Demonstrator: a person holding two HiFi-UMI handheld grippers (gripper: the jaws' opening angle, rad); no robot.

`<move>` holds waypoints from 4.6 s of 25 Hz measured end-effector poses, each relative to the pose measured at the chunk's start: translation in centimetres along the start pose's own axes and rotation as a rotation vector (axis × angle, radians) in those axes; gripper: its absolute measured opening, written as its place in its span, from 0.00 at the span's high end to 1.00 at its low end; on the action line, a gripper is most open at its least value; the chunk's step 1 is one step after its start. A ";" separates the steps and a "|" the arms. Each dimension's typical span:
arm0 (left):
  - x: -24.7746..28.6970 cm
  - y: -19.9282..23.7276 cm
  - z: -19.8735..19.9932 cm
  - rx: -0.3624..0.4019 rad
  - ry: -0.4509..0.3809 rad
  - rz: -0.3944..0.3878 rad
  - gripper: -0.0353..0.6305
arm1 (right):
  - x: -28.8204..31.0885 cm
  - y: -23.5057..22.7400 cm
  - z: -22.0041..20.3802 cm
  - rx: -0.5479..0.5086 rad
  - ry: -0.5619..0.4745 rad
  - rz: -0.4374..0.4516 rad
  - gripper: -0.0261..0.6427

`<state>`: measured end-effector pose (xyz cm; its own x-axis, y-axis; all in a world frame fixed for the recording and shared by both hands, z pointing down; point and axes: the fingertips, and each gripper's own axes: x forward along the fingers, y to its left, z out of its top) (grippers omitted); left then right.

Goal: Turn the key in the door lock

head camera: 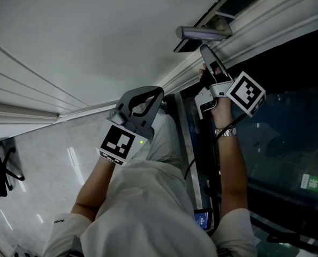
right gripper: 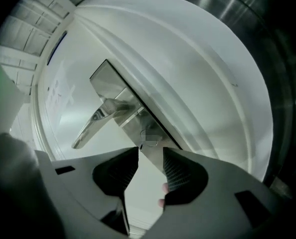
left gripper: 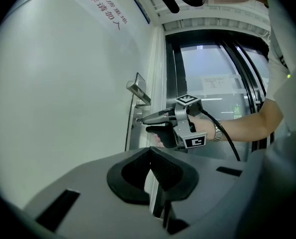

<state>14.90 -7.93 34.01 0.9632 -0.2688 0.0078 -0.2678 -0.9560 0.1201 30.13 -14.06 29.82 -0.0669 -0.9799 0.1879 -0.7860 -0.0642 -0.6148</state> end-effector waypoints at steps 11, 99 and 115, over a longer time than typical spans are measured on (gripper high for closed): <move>0.6 -0.5 0.9 0.006 -0.024 -0.019 0.94 | -1.6 2.3 0.1 -0.845 0.040 -0.235 0.75; -25.6 3.2 -6.2 -0.092 0.064 0.720 0.94 | -4.9 22.3 -32.2 -0.577 0.212 0.705 0.96; -28.2 2.7 -6.8 -0.127 0.003 0.785 0.94 | -5.3 24.4 -35.6 -0.565 0.323 0.796 0.96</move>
<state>-12.83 -2.14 40.86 0.4944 -0.8580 0.1396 -0.8636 -0.4666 0.1910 -10.54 -3.68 41.12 -0.7918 -0.5965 0.1317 -0.6101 0.7620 -0.2170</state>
